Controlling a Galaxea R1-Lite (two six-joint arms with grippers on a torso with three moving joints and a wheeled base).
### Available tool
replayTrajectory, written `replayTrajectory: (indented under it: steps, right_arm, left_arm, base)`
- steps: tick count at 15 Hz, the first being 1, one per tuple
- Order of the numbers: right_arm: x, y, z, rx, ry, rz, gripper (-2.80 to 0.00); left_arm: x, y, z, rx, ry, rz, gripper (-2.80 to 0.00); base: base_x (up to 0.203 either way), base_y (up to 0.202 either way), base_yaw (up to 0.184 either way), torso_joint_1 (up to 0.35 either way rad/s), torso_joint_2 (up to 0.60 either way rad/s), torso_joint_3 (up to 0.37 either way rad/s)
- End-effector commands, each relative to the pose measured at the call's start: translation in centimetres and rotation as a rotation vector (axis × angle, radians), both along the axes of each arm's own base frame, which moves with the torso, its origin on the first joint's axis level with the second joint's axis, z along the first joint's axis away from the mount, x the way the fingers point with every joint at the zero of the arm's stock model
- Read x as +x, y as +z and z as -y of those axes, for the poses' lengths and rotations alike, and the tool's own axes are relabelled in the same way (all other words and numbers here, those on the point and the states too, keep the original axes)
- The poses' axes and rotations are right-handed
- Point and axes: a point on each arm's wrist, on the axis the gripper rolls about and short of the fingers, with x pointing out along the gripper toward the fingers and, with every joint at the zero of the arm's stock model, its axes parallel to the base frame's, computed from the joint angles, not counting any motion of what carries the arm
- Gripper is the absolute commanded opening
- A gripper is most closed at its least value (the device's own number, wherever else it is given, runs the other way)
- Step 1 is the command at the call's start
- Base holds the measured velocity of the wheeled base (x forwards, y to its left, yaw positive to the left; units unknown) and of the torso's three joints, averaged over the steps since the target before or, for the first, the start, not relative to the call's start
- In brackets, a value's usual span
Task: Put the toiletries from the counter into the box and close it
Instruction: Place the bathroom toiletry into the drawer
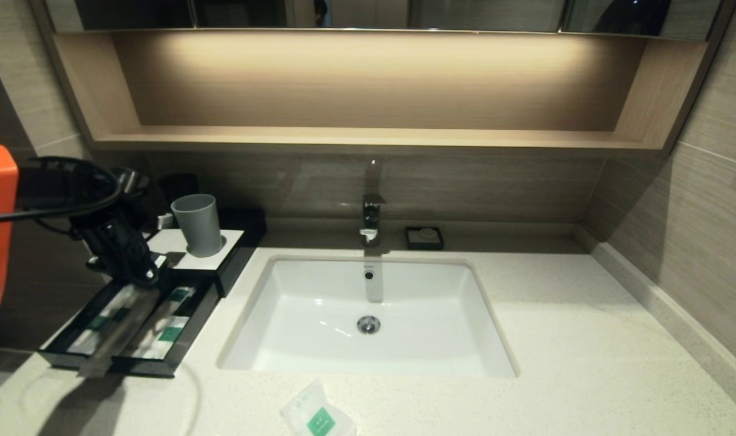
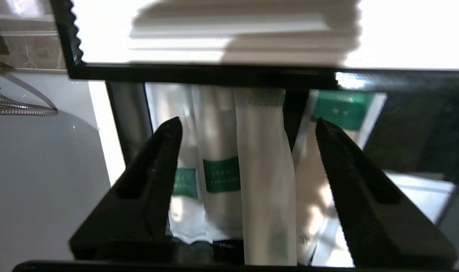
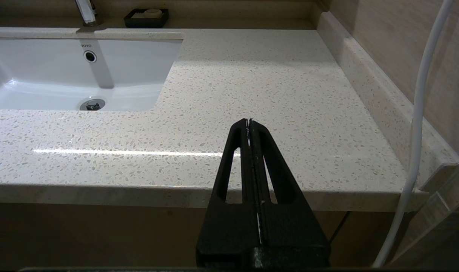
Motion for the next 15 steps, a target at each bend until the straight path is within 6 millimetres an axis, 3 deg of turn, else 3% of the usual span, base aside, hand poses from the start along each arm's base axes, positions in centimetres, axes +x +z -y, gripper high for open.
replayTrajectory:
  steps: [1,4,8,9,12,15]
  right_arm:
    - [0.0,0.0,0.0,0.001,0.0,0.0,-2.8]
    - [0.0,0.0,0.0,-0.001,0.0,0.0,-2.8]
    - [0.0,0.0,0.0,-0.001,0.0,0.0,-2.8]
    - [0.0,0.0,0.0,-0.001,0.0,0.0,-2.8]
    - [0.0,0.0,0.0,-0.001,0.0,0.002,-2.8]
    - [0.0,0.0,0.0,-0.001,0.0,0.0,-2.8]
  left_arm:
    - [-1.1,2.0,0.2,0.007,0.0,0.035,0.0]
    - [-2.9,3.5,0.8,0.005,-0.004,0.036,0.0]
    - [-3.4,3.0,1.2,-0.01,0.0,0.01,0.0]
    - [-3.5,3.1,1.2,-0.021,0.003,0.013,-2.8]
    - [-4.7,4.2,1.4,-0.036,0.022,0.034,-2.8]
    - [-7.3,5.5,1.8,-0.042,0.042,0.043,-2.8]
  base:
    - [0.0,0.0,0.0,0.0,0.0,0.0]
    - [0.0,0.0,0.0,0.0,0.0,0.0]
    - [0.0,0.0,0.0,0.0,0.0,0.0]
    - [0.0,0.0,0.0,0.0,0.0,0.0]
    - [0.0,0.0,0.0,0.0,0.0,0.0]
    - [0.0,0.0,0.0,0.0,0.0,0.0]
